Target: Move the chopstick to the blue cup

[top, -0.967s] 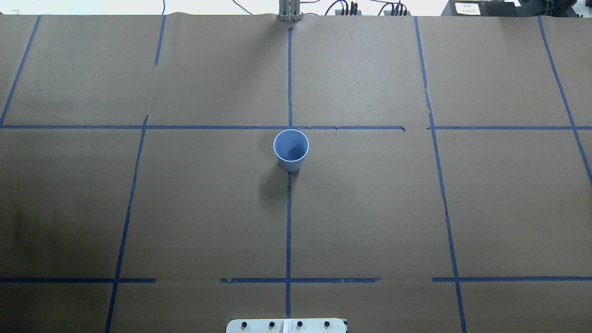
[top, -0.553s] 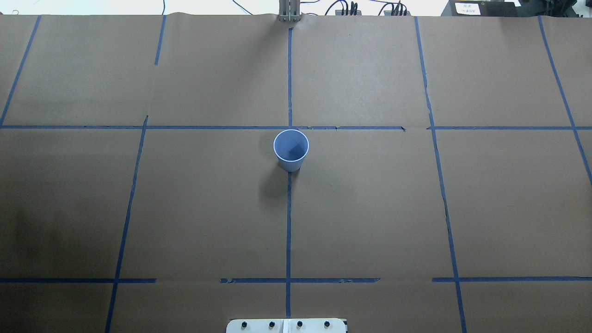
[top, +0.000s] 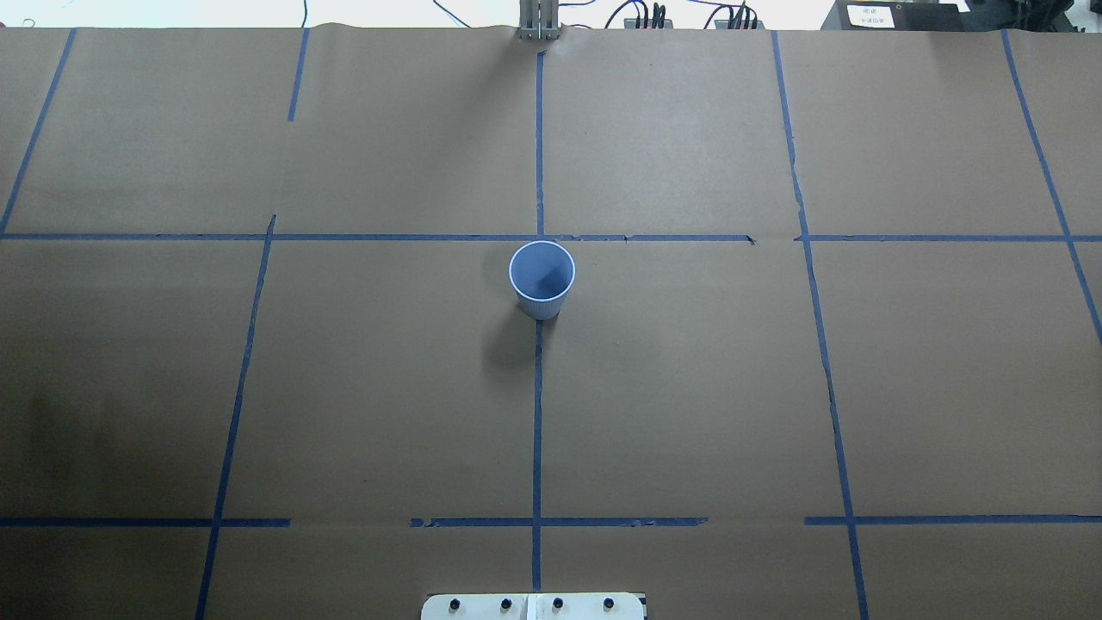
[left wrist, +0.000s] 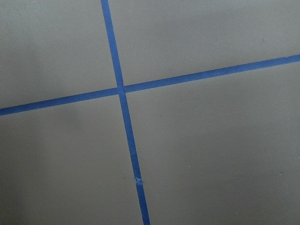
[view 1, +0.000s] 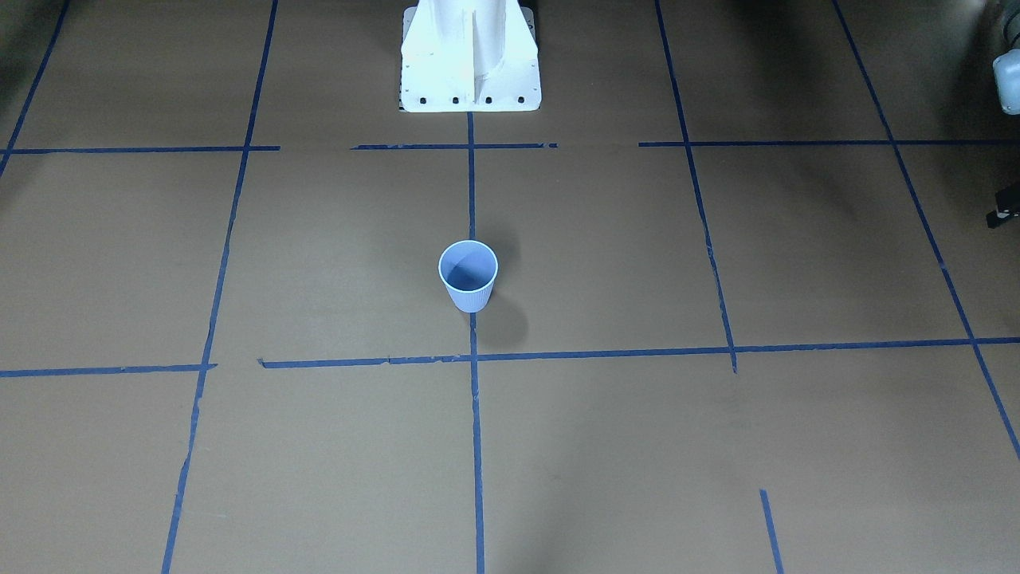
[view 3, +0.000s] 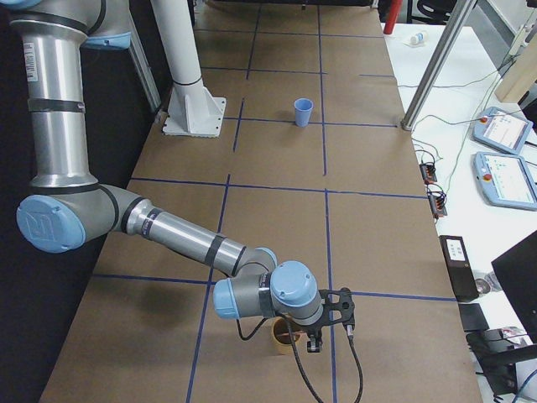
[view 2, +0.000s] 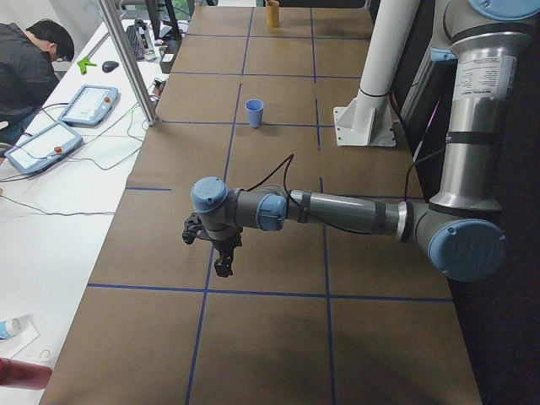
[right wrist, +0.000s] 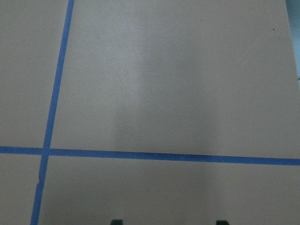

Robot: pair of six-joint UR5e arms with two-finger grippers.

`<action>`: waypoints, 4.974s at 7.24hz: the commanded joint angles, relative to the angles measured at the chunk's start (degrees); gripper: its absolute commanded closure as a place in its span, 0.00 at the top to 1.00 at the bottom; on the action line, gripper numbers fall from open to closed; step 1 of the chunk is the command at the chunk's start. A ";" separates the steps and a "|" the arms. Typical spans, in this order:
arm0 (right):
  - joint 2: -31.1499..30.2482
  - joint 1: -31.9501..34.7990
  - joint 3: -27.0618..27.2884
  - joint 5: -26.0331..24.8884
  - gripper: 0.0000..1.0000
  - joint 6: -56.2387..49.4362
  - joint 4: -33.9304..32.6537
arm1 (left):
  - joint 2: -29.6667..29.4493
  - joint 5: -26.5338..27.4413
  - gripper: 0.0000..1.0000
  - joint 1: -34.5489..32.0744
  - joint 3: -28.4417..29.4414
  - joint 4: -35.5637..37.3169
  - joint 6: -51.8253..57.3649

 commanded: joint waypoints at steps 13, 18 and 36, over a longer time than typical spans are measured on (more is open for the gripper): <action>4.42 8.62 27.47 4.33 0.00 -19.32 -45.37 | 0.26 0.06 1.00 0.00 -0.75 0.00 -0.09; 9.86 -8.49 31.89 6.95 0.00 -2.42 -47.38 | 3.33 0.15 1.00 -3.32 -2.24 0.17 2.26; 52.08 -54.14 20.30 -20.46 0.02 98.45 -47.12 | 8.00 0.32 1.00 -6.15 -1.98 1.50 16.52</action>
